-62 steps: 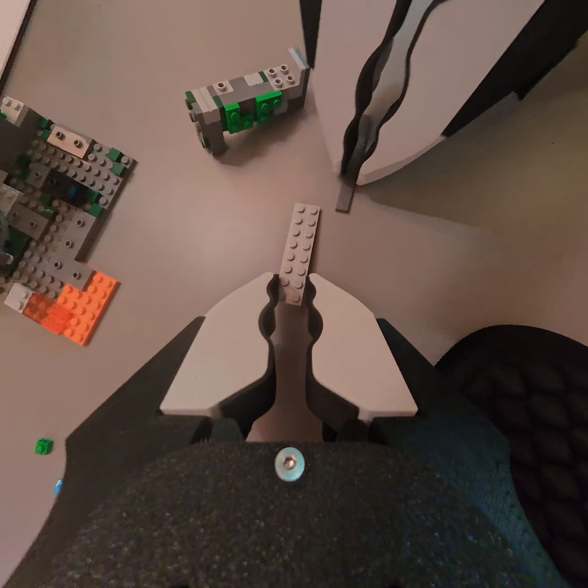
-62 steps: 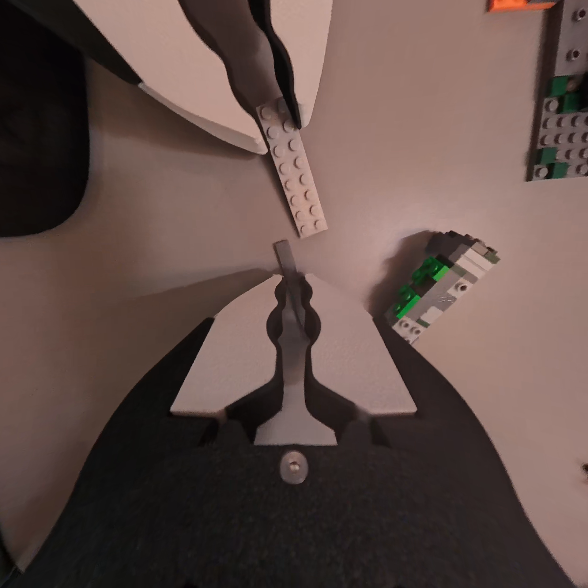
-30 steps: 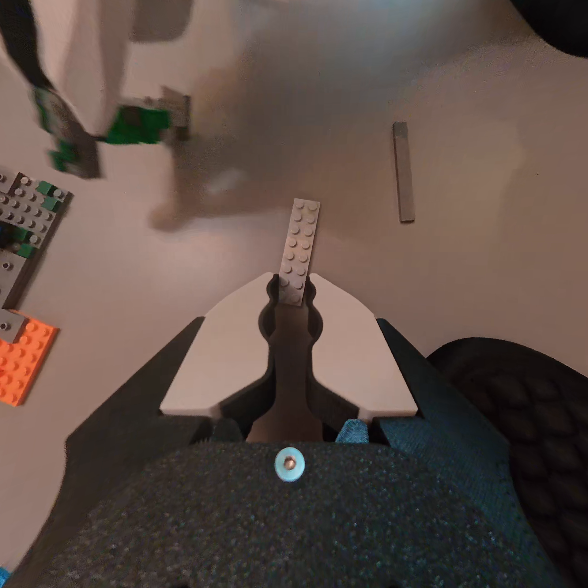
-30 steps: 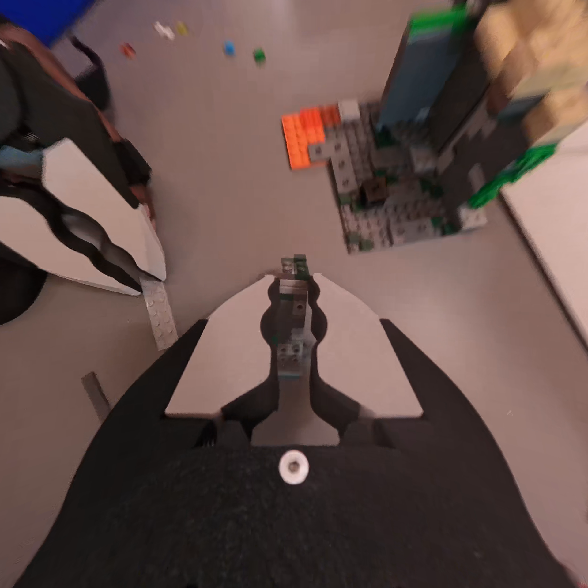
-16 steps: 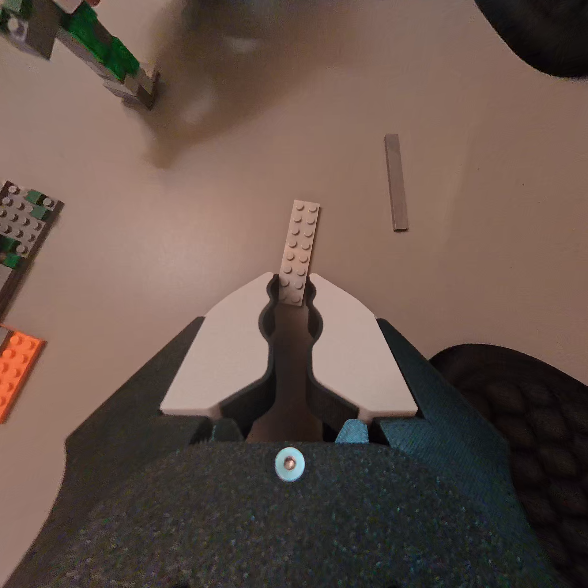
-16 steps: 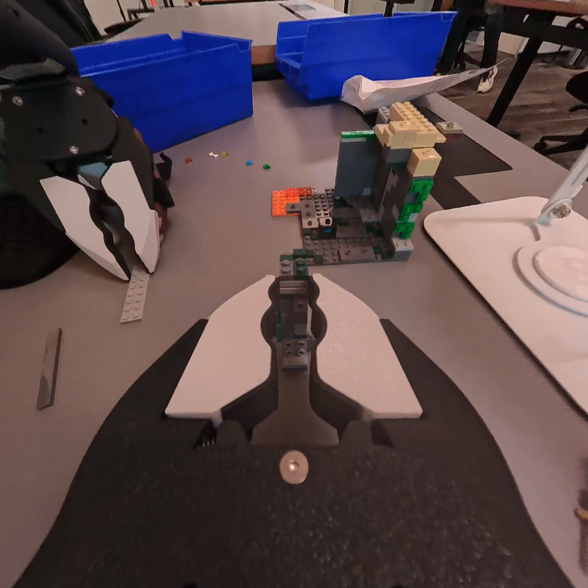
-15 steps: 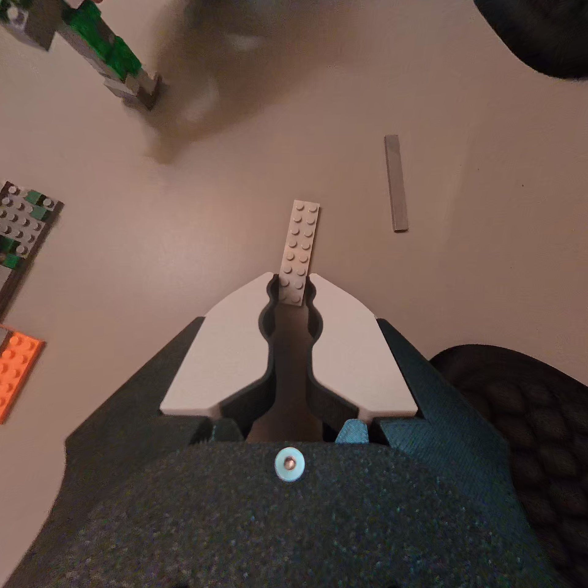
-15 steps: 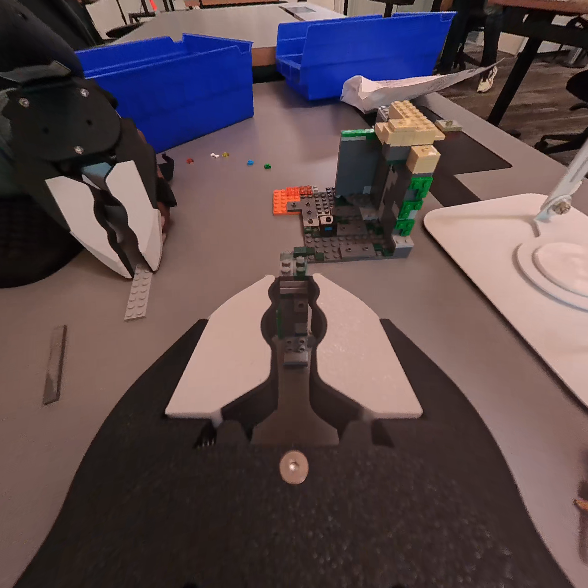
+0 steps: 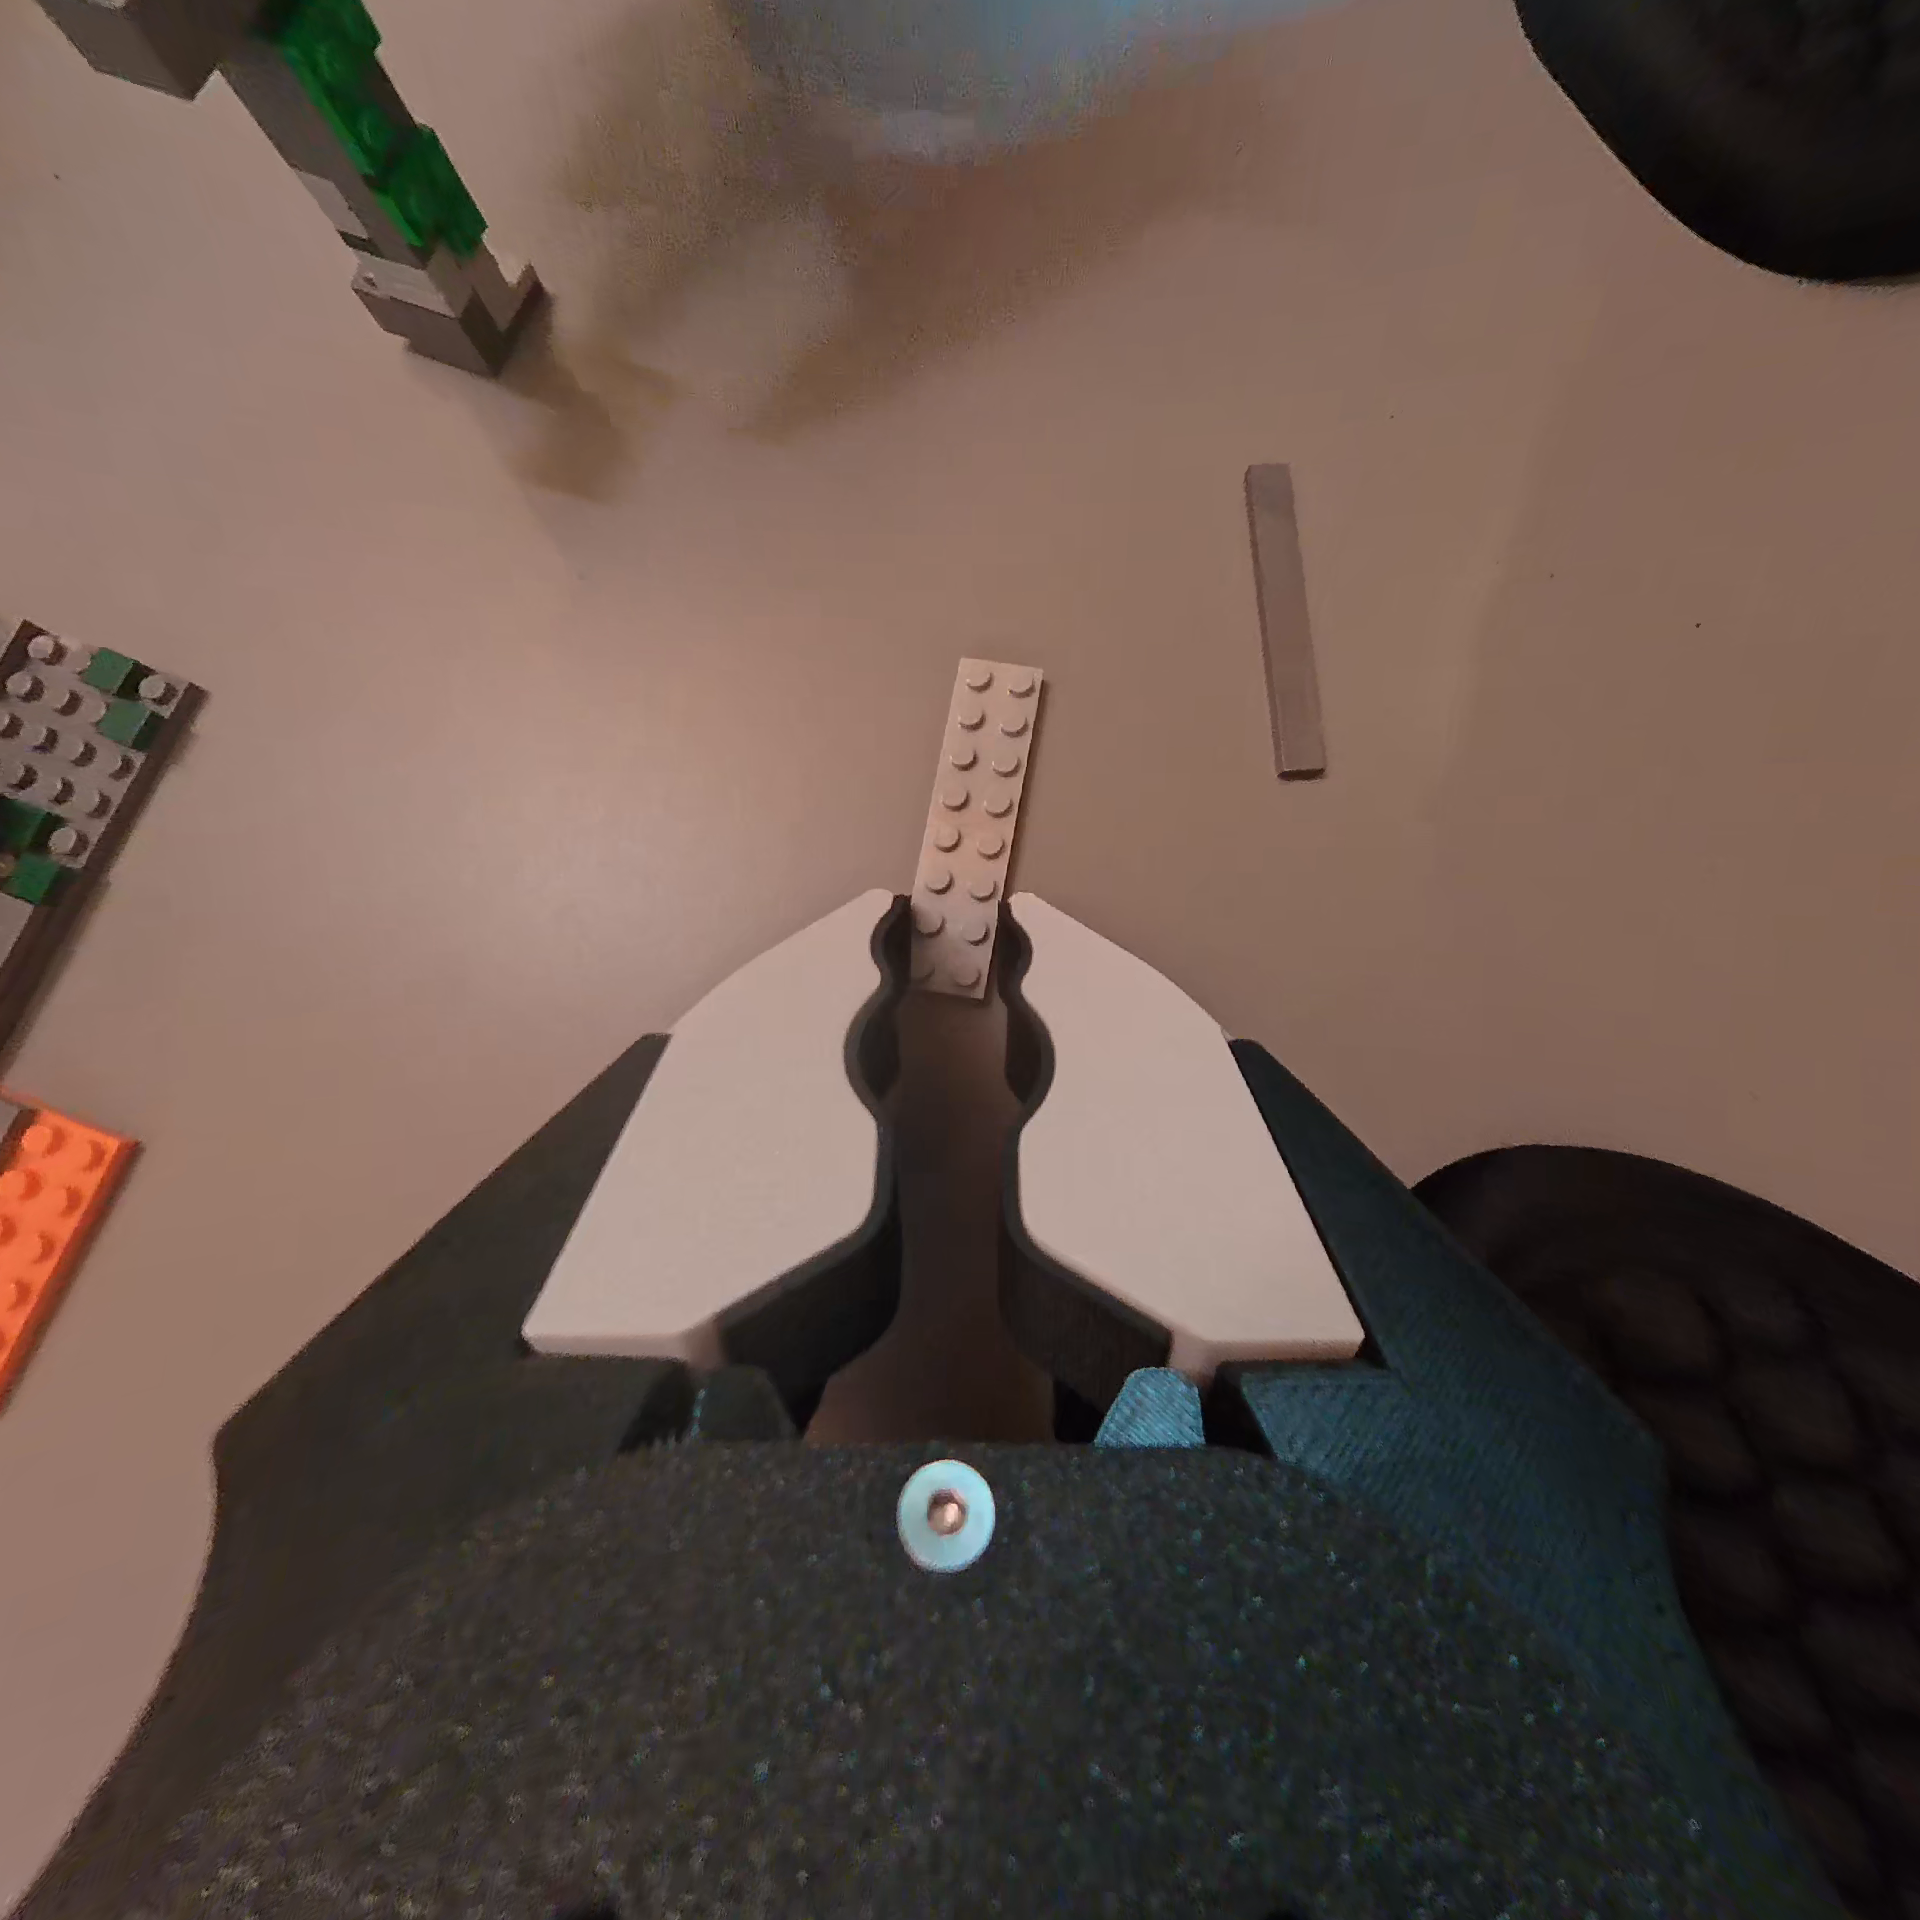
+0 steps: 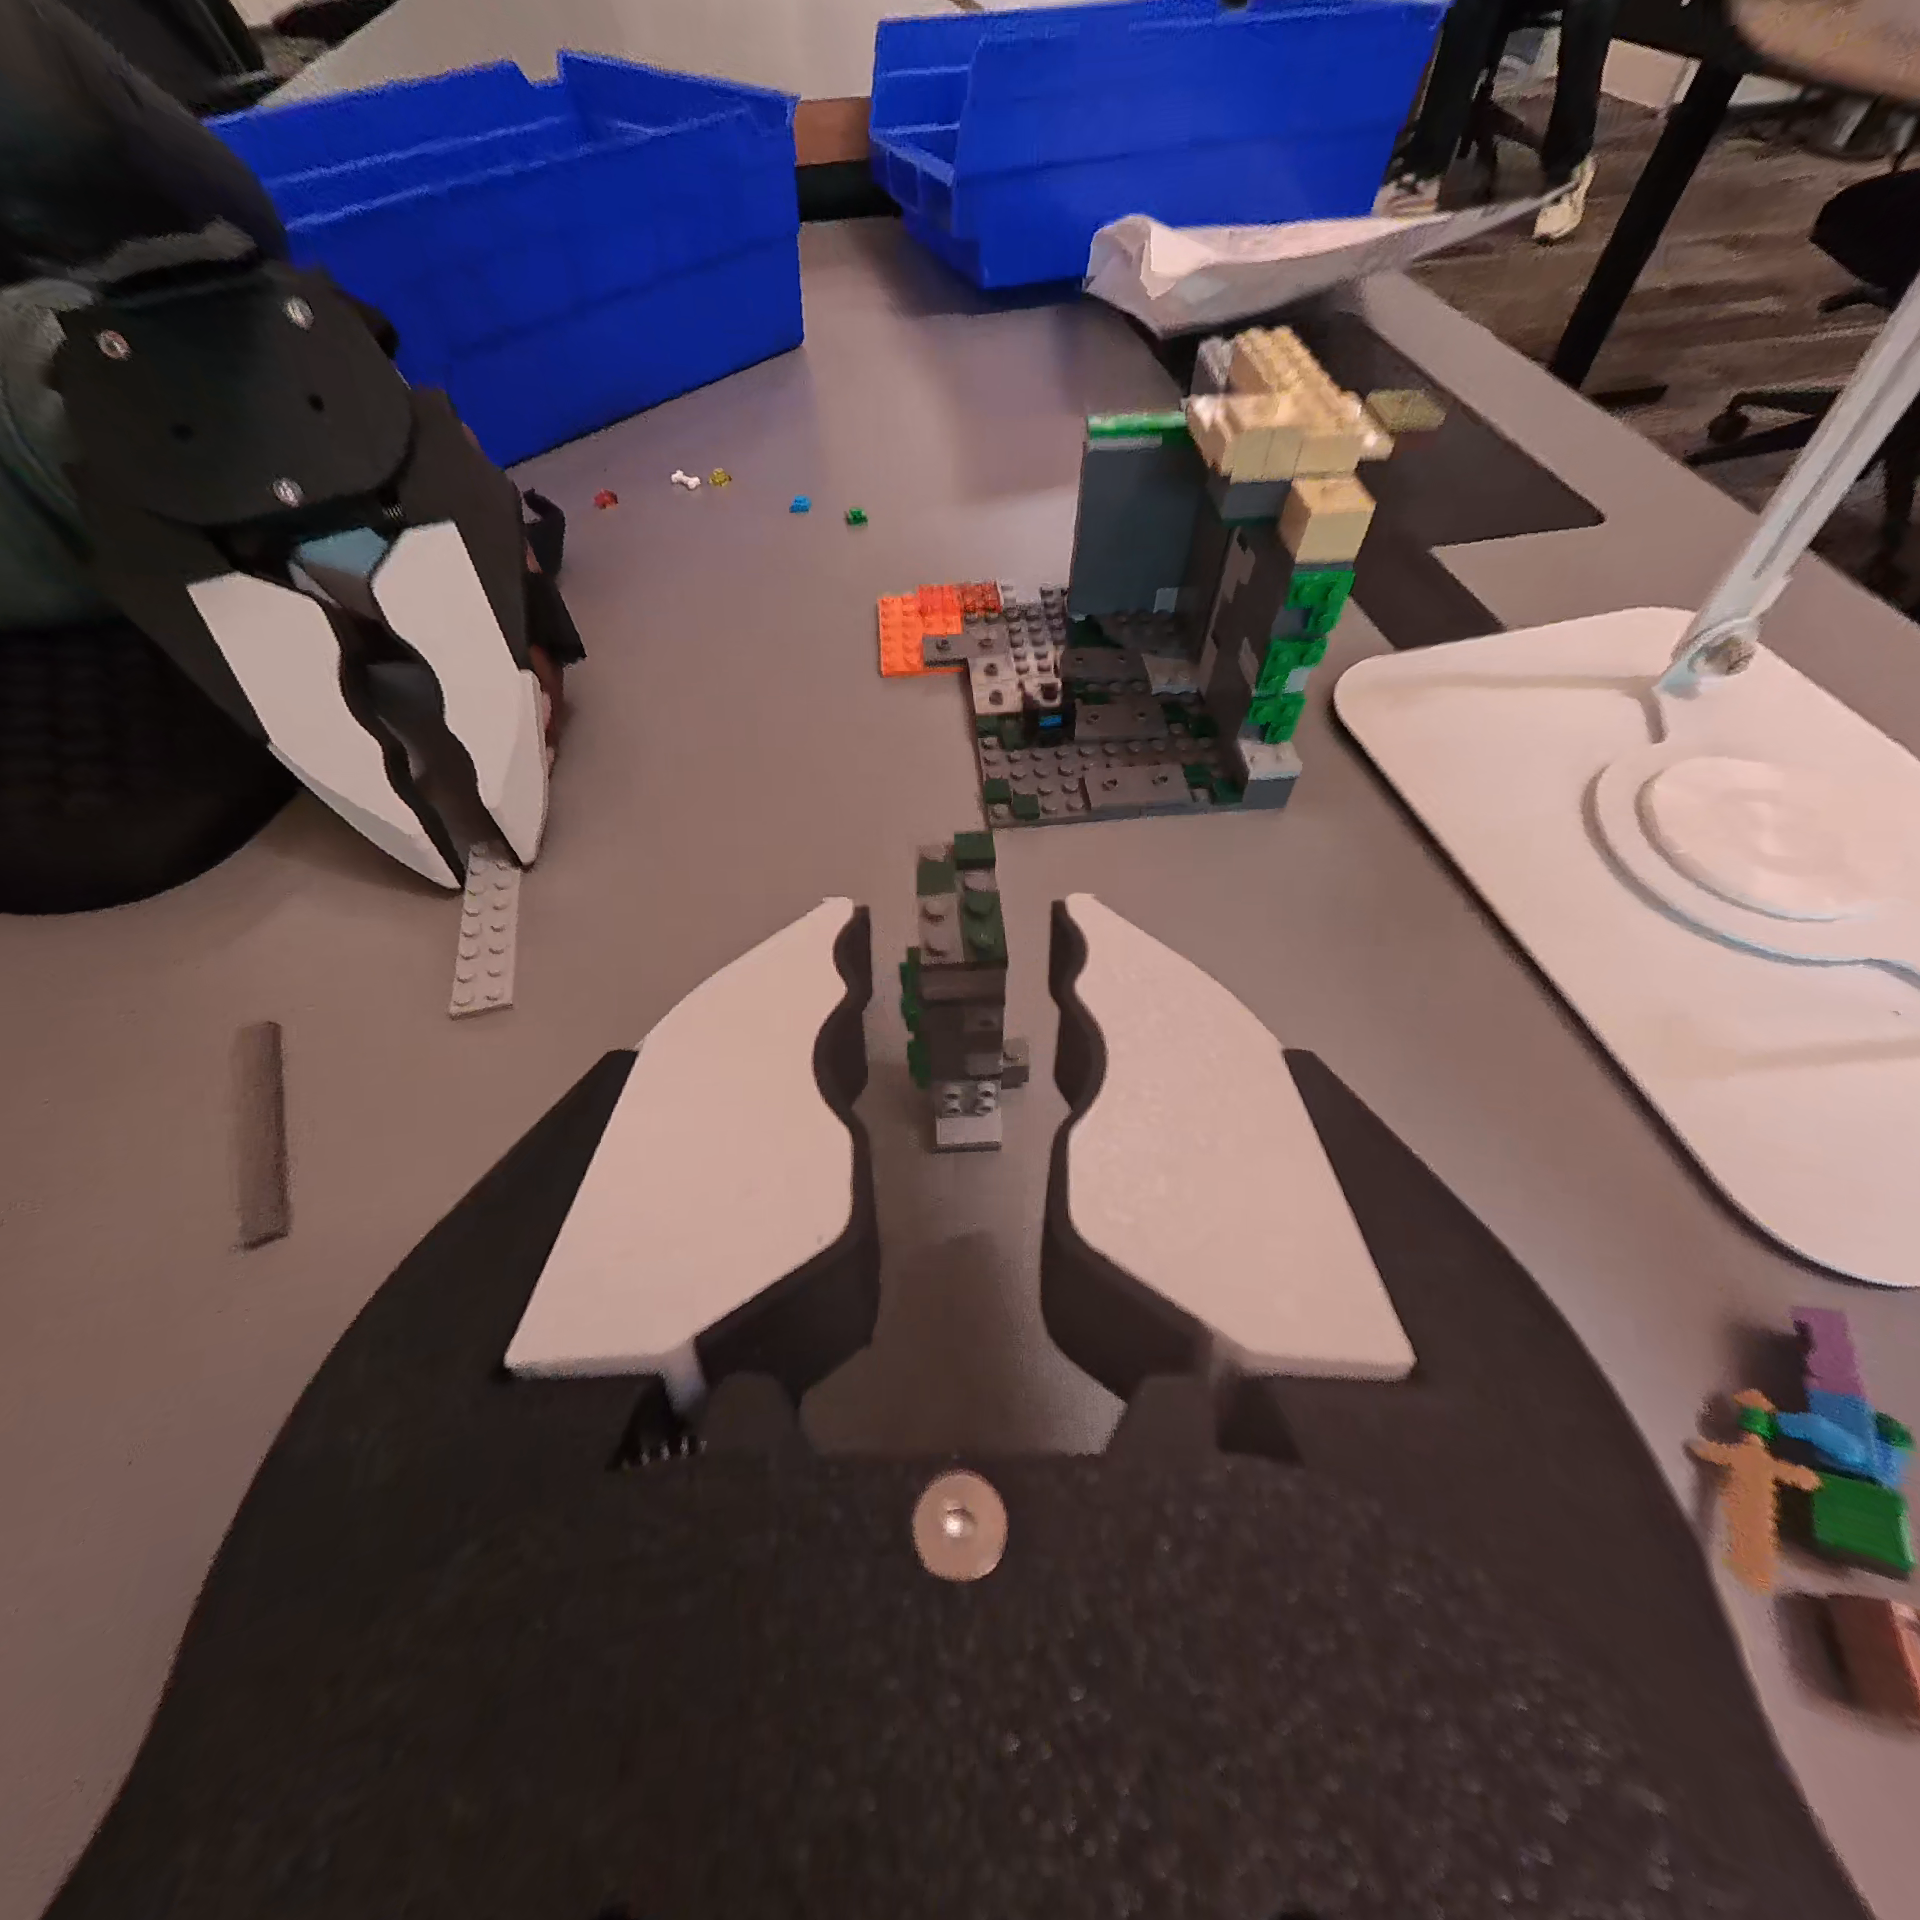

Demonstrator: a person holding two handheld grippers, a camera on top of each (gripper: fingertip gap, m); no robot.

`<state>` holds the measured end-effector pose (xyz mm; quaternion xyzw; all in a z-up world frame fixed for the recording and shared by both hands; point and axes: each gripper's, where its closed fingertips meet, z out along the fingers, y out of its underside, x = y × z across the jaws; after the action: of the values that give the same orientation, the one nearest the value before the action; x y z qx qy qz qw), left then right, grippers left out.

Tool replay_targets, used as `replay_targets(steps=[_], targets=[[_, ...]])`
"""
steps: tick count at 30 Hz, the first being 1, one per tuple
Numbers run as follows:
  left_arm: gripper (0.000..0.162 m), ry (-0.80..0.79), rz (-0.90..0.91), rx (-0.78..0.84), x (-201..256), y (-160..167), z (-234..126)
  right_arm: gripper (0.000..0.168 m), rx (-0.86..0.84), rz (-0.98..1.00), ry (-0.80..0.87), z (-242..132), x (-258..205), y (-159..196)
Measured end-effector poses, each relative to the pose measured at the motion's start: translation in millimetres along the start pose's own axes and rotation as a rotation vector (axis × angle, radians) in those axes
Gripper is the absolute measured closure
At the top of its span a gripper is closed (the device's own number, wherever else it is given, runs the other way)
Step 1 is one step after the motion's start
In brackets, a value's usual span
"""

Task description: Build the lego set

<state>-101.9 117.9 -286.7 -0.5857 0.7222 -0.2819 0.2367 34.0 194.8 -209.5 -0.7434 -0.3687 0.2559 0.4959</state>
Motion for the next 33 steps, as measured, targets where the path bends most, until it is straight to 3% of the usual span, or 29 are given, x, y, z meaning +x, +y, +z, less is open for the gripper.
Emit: replay_targets(steps=[5,9,13,22,33], targets=[[0.147,-0.003,0.012,-0.003,5.1,-5.2,4.8,0.134,-0.087,-0.096,0.018,-21.4,-47.0,-13.1],[0.147,0.018,0.018,-0.001,13.2,-10.3,8.5,0.136,-0.295,-0.169,-0.146,-21.5,-120.4,27.6],[0.147,0.033,0.049,-0.018,26.3,-18.2,17.1,0.142,-0.454,-0.242,-0.213,-11.2,-162.6,69.0],[0.141,0.025,0.045,-0.021,36.0,-25.3,23.5,0.149,-0.578,-0.248,-0.268,2.4,-166.2,85.2],[0.143,0.008,0.020,-0.020,26.8,-19.8,15.1,0.161,-0.588,-0.222,-0.295,0.7,-174.7,87.7]])
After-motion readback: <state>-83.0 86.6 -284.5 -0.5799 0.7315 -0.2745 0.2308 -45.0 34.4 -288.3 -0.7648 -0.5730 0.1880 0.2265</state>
